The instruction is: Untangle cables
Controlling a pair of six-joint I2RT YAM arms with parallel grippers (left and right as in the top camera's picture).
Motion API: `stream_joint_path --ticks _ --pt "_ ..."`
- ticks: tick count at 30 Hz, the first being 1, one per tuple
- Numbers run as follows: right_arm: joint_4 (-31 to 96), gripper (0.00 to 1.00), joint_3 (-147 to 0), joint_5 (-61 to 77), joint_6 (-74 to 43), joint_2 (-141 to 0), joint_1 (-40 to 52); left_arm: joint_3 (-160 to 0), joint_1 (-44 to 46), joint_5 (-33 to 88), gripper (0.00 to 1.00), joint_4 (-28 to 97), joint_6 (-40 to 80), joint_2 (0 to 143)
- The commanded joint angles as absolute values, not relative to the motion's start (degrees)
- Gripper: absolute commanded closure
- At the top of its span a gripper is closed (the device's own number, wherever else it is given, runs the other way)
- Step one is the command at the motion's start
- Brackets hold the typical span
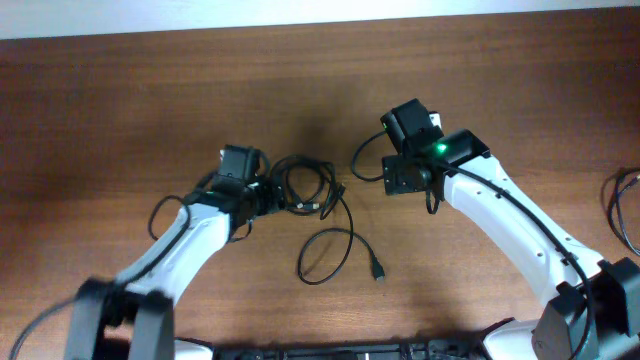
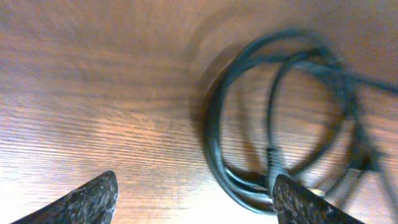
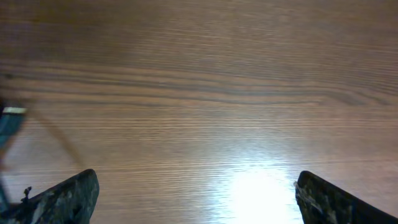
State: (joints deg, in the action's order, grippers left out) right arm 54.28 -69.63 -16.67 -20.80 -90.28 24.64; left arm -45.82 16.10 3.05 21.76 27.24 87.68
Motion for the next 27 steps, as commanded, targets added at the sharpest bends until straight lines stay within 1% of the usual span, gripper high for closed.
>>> stream_joint_path --ticks 1,3,4,5,6,7,8,10,11,14,15,16,17,18,19,22,24,27 --pt "50.6 0.01 -70.1 -3.5 -21.5 -90.3 24.8 -48.2 14.3 4.6 0.18 22.8 23.0 76.5" --pt "46.2 0.01 -70.1 5.7 -21.2 -90.3 24.8 -48.2 13.4 2.4 0.18 23.0 23.0 71.5" --pt "44.1 0.01 -70.1 8.8 -21.3 -90.3 24.8 -48.2 13.3 1.1 0.08 23.3 23.0 70.0" --pt "41.4 0.06 -70.1 12.2 -21.3 -90.4 24.8 -48.2 13.3 0.4 0.01 23.4 23.0 68.7" --pt "39.5 0.14 -70.0 13.5 -21.3 -90.4 24.8 -48.2 13.3 0.4 0.01 23.5 23.1 68.4" --pt "37.0 0.25 -69.9 13.8 -21.3 -90.5 24.8 -48.1 13.3 0.4 0.01 24.1 23.0 68.6" --pt "35.2 0.28 -69.6 13.9 -21.3 -91.0 24.8 -48.1 13.3 0.4 0.01 24.6 23.0 68.7" --pt "34.0 0.28 -69.6 16.7 -21.3 -93.2 25.7 -48.1 13.3 0.2 0.01 25.9 23.0 69.4" --pt "33.8 0.32 -69.6 17.6 -21.3 -95.8 27.2 -48.1 13.3 0.2 0.01 26.3 23.0 70.1" --pt "31.8 0.37 -69.6 18.3 -21.3 -101.5 30.9 -48.1 13.3 0.2 0.01 26.3 23.0 70.8" --pt "31.1 0.37 -69.6 19.2 -21.3 -102.4 31.6 -48.1 13.3 0.2 0.01 26.3 23.0 70.8" --pt "29.9 0.45 -69.6 19.9 -21.3 -103.2 32.4 -48.1 13.3 0.2 0.01 26.3 23.0 70.8" --pt "29.2 0.59 -69.6 19.9 -21.3 -103.2 32.6 -48.1 13.3 0.2 0.01 26.3 23.0 70.8" --pt "28.3 0.83 -69.6 19.9 -21.3 -103.2 32.6 -48.1 13.3 0.2 0.01 26.3 23.1 70.8" --pt "28.0 0.96 -69.6 19.9 -21.3 -103.2 32.4 -48.1 13.3 0.2 0.01 26.3 23.1 70.8" --pt "29.7 0.96 -70.5 22.7 -21.3 -102.0 30.2 -48.0 13.3 0.3 0.01 26.4 24.6 71.5" --pt "31.2 0.96 -72.6 26.0 -19.9 -98.3 28.1 -47.9 13.3 0.3 0.01 26.7 26.3 73.2" --pt "31.5 0.96 -73.4 27.5 -16.7 -90.4 28.8 -47.9 13.3 1.8 0.01 26.5 29.8 77.1"
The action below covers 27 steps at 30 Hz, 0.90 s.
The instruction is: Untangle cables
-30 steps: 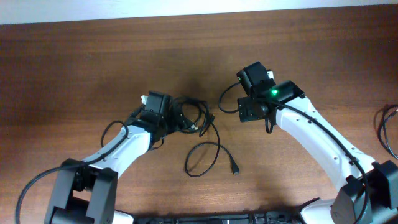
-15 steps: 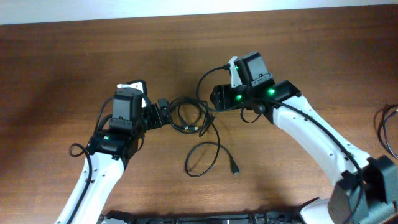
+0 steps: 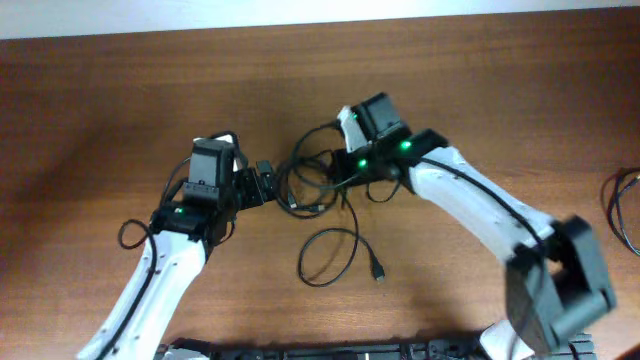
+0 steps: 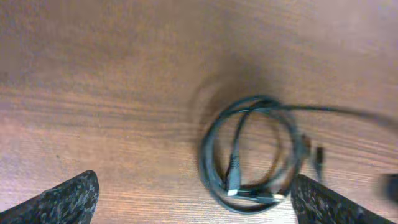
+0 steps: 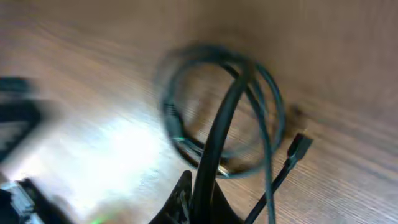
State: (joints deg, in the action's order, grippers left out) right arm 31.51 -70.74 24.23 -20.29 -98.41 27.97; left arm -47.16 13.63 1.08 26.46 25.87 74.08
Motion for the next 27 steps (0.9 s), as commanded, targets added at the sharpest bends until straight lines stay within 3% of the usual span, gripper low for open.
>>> stream_joint_path --ticks 1,13,23,24,25,27 --pt "31.8 0.96 -73.4 28.0 -14.6 -88.7 29.3 -47.9 13.3 2.9 0.01 26.2 30.3 78.3" --pt "32.8 0.96 -77.6 28.9 -7.4 -80.9 31.9 -47.9 13.6 9.9 0.01 21.4 30.4 87.7" --pt "13.9 0.96 -83.9 33.5 -8.8 -76.2 29.5 -47.9 13.6 9.6 0.00 21.3 30.3 87.8" --pt "12.9 0.96 -83.9 31.7 -8.8 -76.2 29.5 -47.9 13.6 9.6 0.02 21.3 30.3 87.8" --pt "12.4 0.96 -83.9 30.5 -8.9 -76.2 29.5 -47.9 13.6 9.6 0.10 21.4 30.3 87.8" --pt "11.5 0.96 -83.9 30.6 -11.2 -76.2 29.5 -47.9 13.6 9.2 0.43 21.5 30.3 87.8"
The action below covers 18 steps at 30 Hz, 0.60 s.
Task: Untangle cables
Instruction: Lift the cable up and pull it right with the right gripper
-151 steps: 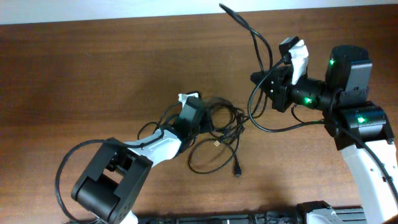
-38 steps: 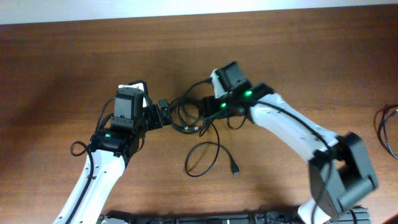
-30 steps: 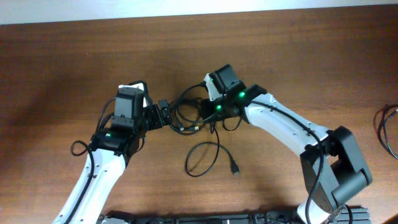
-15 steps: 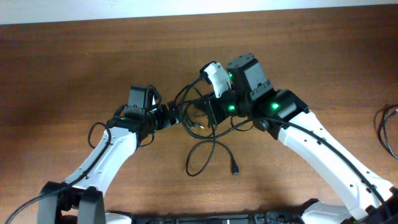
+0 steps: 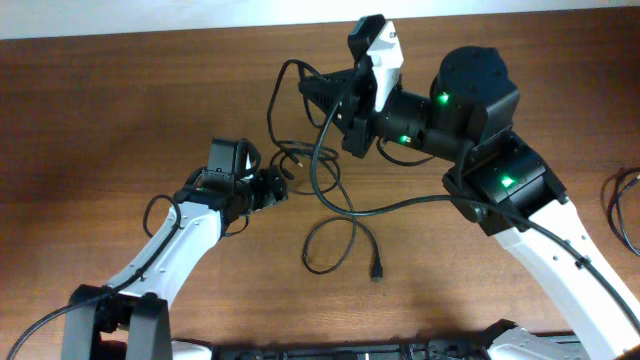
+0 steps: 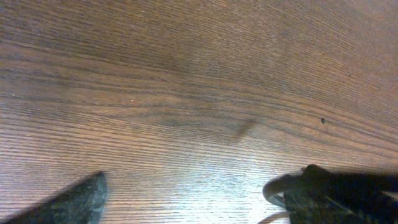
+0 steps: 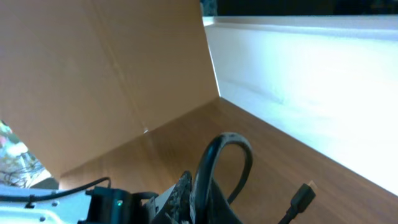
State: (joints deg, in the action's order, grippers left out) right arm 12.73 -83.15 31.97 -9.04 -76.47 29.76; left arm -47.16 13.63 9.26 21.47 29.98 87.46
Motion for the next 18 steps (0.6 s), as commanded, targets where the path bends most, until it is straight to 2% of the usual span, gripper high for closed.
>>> stream_joint_path --ticks 1,2,3,4,6,12,14,15,18 --pt "11.5 0.96 -83.9 31.3 -11.2 -76.2 29.5 -47.9 13.6 8.0 0.51 21.5 30.4 87.8" --pt "11.6 0.96 -83.9 31.3 -11.2 -76.2 29.5 -47.9 13.6 7.2 0.45 21.5 30.4 87.8" --pt "11.6 0.96 -83.9 31.5 -11.2 -76.2 29.5 -47.9 13.6 7.0 0.18 21.3 30.3 87.8" --pt "11.5 0.96 -83.9 32.5 -11.2 -76.2 29.5 -47.9 13.6 7.0 0.07 21.1 30.4 87.8" --pt "11.5 0.96 -83.9 33.7 -11.2 -76.2 29.5 -47.9 13.6 7.1 0.05 20.4 30.4 87.8" --pt "11.2 0.96 -83.9 35.4 -12.8 -76.2 29.5 -47.9 14.3 8.2 0.16 14.0 30.3 87.8" --pt "8.5 0.96 -83.9 35.4 -17.3 -76.2 29.5 -47.9 16.0 8.2 0.43 12.0 29.9 88.2" --pt "7.1 0.96 -83.9 35.4 -18.8 -76.2 29.5 -47.9 16.9 8.1 0.63 11.1 29.9 88.5" --pt "4.7 0.96 -83.9 36.7 -21.6 -76.2 29.5 -47.9 19.1 8.1 0.96 8.1 29.9 90.3"
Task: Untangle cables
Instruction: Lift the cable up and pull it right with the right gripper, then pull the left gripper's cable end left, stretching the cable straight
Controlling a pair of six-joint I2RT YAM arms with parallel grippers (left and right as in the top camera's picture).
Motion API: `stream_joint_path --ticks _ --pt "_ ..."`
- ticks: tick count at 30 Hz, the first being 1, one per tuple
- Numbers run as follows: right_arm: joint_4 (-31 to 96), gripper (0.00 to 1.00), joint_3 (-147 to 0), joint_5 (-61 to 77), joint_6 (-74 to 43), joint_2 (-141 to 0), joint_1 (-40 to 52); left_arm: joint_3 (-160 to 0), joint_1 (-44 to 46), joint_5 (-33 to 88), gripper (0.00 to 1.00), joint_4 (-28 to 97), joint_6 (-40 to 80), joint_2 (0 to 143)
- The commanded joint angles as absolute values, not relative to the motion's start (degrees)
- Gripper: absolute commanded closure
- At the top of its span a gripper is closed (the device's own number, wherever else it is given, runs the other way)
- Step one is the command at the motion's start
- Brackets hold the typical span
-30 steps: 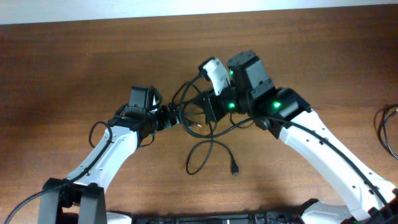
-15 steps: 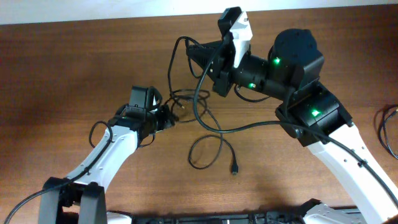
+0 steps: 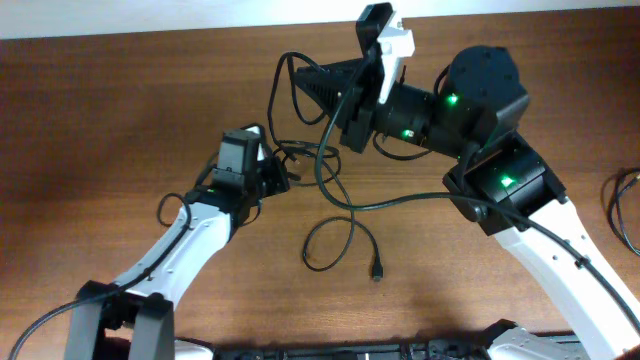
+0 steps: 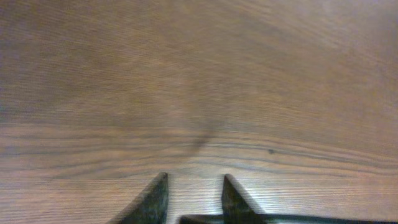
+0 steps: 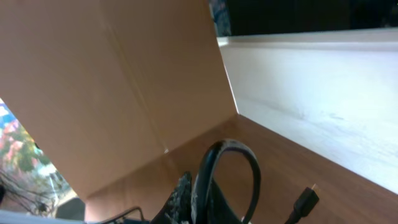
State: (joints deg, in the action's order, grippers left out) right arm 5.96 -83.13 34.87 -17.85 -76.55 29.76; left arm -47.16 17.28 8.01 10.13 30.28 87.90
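A tangle of black cables (image 3: 318, 165) lies mid-table, with a loose loop (image 3: 335, 245) ending in a plug (image 3: 377, 272) nearer the front. My right gripper (image 3: 305, 78) is raised high and shut on a cable bend (image 5: 245, 163). A strand hangs from it to the table, and a plug (image 5: 305, 200) dangles beside it. In its own view the right gripper (image 5: 200, 190) pinches that bend. My left gripper (image 3: 277, 178) is low at the tangle's left edge. In the left wrist view its fingers (image 4: 155, 199) are drawn close, with a cable (image 4: 298, 218) crossing their base.
The brown wooden table (image 3: 100, 100) carries another dark cable bundle (image 3: 628, 205) at its far right edge. A pale wall band runs along the back. Both arms reach in from the front.
My left gripper's fingers have gone from wide apart to close together, with a cable at their base, and it has moved slightly toward the tangle. My right gripper holds its cable a little higher.
Both grippers stood open beside the coiled cables. Then my right gripper was shut on a strand over the coil while the left stayed open. Then the right held that strand lifted high, the coil pulled looser, and now the left has closed at the tangle.
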Motion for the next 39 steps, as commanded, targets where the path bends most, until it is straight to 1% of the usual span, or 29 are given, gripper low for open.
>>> stream_joint_path --ticks 1,3,6,8,10,12,14,18,21,24,25,27,29,32,33,37,39 --pt "4.5 0.96 -83.9 37.1 -21.6 -76.2 29.5 -47.9 19.4 8.1 1.00 7.6 29.9 91.1" --pt "4.9 0.96 -83.9 37.1 -21.5 -76.2 29.3 -47.9 19.4 6.7 1.00 8.3 29.9 93.1" --pt "8.9 0.96 -83.9 34.9 -21.5 -76.2 25.9 -47.9 18.3 -0.9 1.00 14.3 29.9 93.6" --pt "12.6 0.96 -83.9 29.9 -21.5 -76.2 21.5 -47.9 15.6 -4.7 1.00 21.3 30.5 93.6" --pt "17.1 0.96 -83.9 23.5 -21.6 -76.2 15.7 -47.9 11.9 -10.7 1.00 29.2 36.1 93.6" --pt "22.7 0.96 -83.9 15.7 -23.4 -76.2 9.9 -47.9 8.3 -13.8 1.00 33.7 39.4 93.6" --pt "28.5 0.96 -83.9 10.6 -26.7 -76.2 2.9 -47.9 3.3 -13.8 1.00 35.1 39.4 93.6" --pt "33.6 0.96 -83.9 12.5 -28.0 -76.2 -11.4 -47.9 -4.3 -13.7 1.00 35.3 39.4 93.6" --pt "35.7 0.96 -83.9 13.3 -28.0 -76.2 -19.6 -47.9 -8.0 -13.5 1.00 35.3 39.4 93.6" --pt "36.1 0.96 -83.9 13.2 -27.2 -76.3 -24.4 -47.9 -9.2 -13.1 1.00 35.3 39.4 93.6" --pt "35.8 0.96 -83.9 12.8 -26.5 -76.3 -25.4 -47.9 -9.2 -13.8 1.00 35.3 39.4 93.6" --pt "35.4 0.96 -83.9 8.5 -25.3 -76.3 -29.3 -47.9 -9.8 -20.4 1.00 35.9 39.4 93.6" --pt "35.8 0.96 -83.9 4.1 -25.9 -77.3 -34.8 -47.9 -12.8 -24.0 1.00 36.8 39.4 93.6" --pt "40.1 0.96 -83.9 4.7 -32.5 -80.3 -41.8 -47.9 -17.7 -20.4 1.00 37.4 39.5 93.6" --pt "41.3 0.96 -83.9 5.9 -32.4 -81.8 -43.6 -47.9 -19.4 -17.8 1.00 37.3 39.5 93.6" --pt "44.1 0.96 -83.9 5.8 -31.8 -85.4 -45.0 -47.9 -21.8 -12.6 1.00 37.4 40.0 93.6" --pt "43.7 0.96 -83.9 5.8 -31.8 -86.5 -45.0 -47.9 -21.8 -12.6 1.00 38.7 46.4 93.6"
